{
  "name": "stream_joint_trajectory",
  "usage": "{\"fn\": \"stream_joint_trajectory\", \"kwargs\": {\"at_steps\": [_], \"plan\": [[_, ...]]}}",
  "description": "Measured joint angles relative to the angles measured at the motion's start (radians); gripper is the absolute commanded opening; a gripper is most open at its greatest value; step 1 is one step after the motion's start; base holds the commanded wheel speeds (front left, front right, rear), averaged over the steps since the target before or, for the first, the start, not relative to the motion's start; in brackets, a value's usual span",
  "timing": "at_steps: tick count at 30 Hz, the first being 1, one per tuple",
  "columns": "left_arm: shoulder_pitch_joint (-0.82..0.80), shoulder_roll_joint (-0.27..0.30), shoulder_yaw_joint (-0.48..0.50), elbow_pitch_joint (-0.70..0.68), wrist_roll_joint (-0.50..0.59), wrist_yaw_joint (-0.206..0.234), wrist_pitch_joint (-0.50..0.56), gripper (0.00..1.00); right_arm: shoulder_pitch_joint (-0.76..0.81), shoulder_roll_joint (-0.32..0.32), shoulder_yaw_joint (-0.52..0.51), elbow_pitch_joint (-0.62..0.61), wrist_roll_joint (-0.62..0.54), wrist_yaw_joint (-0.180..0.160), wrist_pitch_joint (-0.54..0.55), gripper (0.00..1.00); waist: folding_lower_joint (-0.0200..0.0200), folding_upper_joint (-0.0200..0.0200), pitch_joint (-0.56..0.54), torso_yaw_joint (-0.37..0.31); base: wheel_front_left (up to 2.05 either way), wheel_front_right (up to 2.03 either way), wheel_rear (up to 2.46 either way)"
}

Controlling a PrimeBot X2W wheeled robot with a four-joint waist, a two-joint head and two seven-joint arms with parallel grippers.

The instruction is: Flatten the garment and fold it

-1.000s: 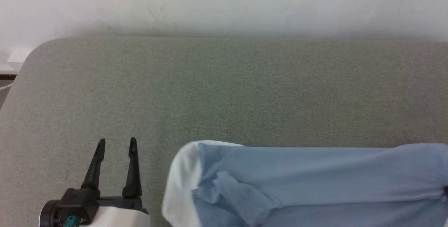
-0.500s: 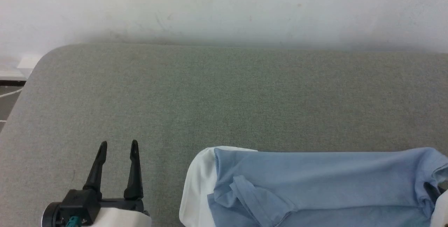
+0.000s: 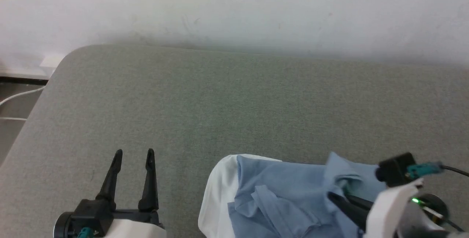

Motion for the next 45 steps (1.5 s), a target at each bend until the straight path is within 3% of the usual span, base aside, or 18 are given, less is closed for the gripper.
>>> {"fn": "stream_joint_trajectory", "kwargs": {"at_steps": [7,18,19,20,27,31,39,45], "plan": [[-0.002,0.000,-0.011,0.006,-0.006,0.002,0.000,1.00,-0.121,0.095,0.137,0.047,0.001,0.000,0.007,0.00,0.0000,0.0000,0.013,0.043,0.00,0.00,0.00],[-0.025,0.000,-0.032,0.022,-0.007,0.001,0.000,1.00,-0.230,0.154,0.267,0.298,-0.053,0.000,-0.072,0.00,0.0001,0.0001,0.040,0.120,0.00,0.00,0.00],[-0.026,0.000,-0.033,0.024,-0.007,0.001,0.000,1.00,-0.237,0.157,0.275,0.319,-0.053,0.000,-0.083,0.35,0.0001,0.0000,0.043,0.126,0.00,0.00,0.00],[-0.026,0.000,-0.034,0.027,-0.007,0.001,0.000,1.00,-0.244,0.157,0.287,0.336,-0.053,0.000,-0.097,1.00,0.0001,0.0000,0.044,0.132,0.00,0.00,0.00],[-0.026,0.000,-0.030,0.034,-0.007,0.001,0.000,1.00,-0.294,0.168,0.382,0.370,0.004,0.000,-0.166,1.00,0.0001,0.0000,0.042,0.147,0.00,0.00,0.00],[-0.026,0.000,-0.027,0.038,-0.007,0.001,0.000,1.00,-0.338,0.138,0.397,0.377,0.003,0.000,-0.226,1.00,0.0001,0.0000,0.031,0.133,0.00,0.00,0.00],[-0.024,0.000,-0.010,0.038,-0.011,-0.002,0.000,1.00,-0.479,0.000,0.358,0.437,-0.203,0.000,-0.476,1.00,0.0001,0.0000,0.002,0.076,0.00,0.00,0.00],[-0.023,0.000,0.002,0.027,-0.034,-0.002,0.000,1.00,-0.526,-0.078,0.232,0.484,-0.350,0.000,-0.667,1.00,0.0000,0.0000,-0.012,0.017,0.00,0.00,0.00]]}}
